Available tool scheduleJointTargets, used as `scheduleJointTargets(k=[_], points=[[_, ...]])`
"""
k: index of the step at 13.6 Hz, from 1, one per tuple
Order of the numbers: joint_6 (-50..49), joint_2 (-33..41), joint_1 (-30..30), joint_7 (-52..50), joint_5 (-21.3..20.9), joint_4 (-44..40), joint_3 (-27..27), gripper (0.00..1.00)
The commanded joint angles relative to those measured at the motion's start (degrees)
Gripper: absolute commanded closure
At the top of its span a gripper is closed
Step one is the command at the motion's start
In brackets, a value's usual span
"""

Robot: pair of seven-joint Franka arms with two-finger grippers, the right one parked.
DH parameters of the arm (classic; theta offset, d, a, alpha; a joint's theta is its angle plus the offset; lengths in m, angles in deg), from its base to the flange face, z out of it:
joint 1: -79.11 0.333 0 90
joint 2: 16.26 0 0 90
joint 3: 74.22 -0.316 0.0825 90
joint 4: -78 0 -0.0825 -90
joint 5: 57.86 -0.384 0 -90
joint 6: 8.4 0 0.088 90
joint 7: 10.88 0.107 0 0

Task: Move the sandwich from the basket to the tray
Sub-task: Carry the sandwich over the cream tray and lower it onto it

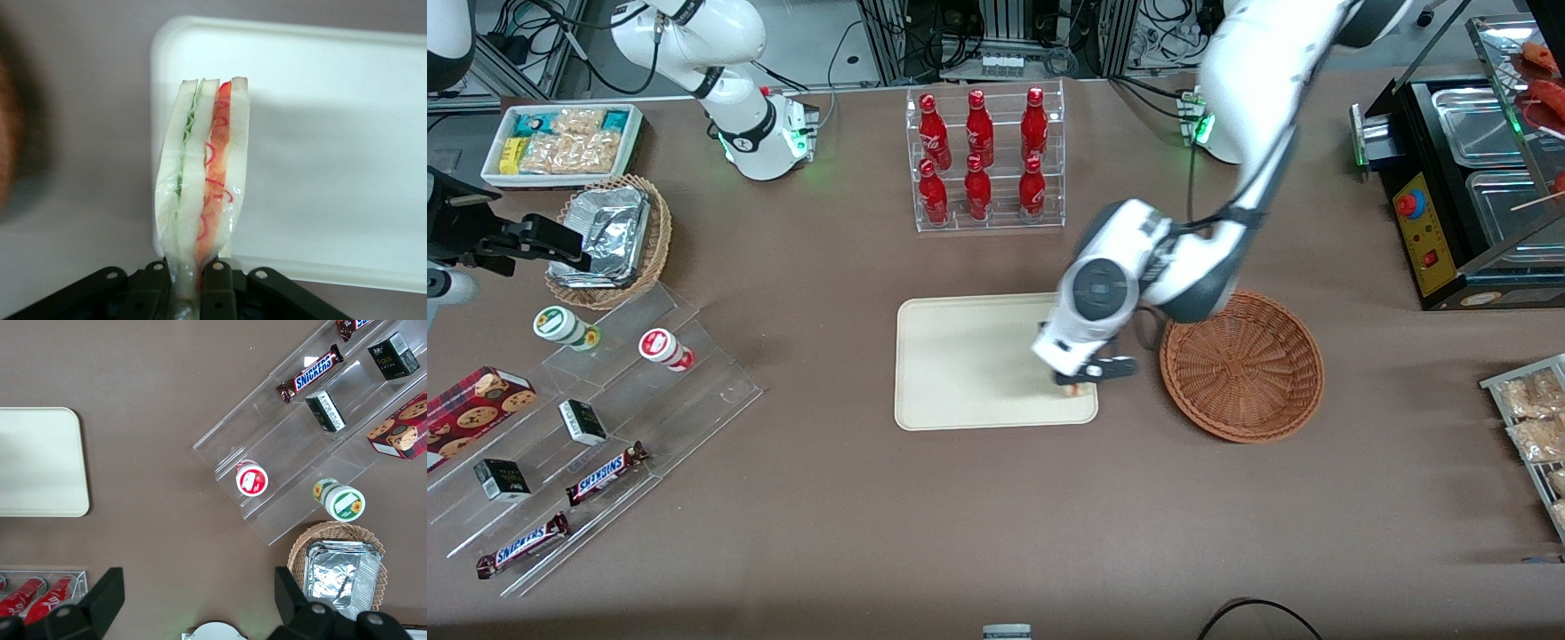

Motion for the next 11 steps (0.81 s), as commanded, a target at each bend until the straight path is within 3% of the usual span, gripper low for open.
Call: scheduleJointTargets(k=[1,5,7,11], points=[[1.87,-4.05,-4.17,-5.99,-1.16,-5.7,-0.9,1.0],[7.16,-7.92,-7.51,-12.24,-1.33,-8.42,-1.08,1.0],[8.82,-9.41,-8.58,-16.37,-3.69,-9.22,-1.16,1.0],[11.3,-10.91,-8.67,-17.71,-5.03,-9.13,-0.99,1.0]])
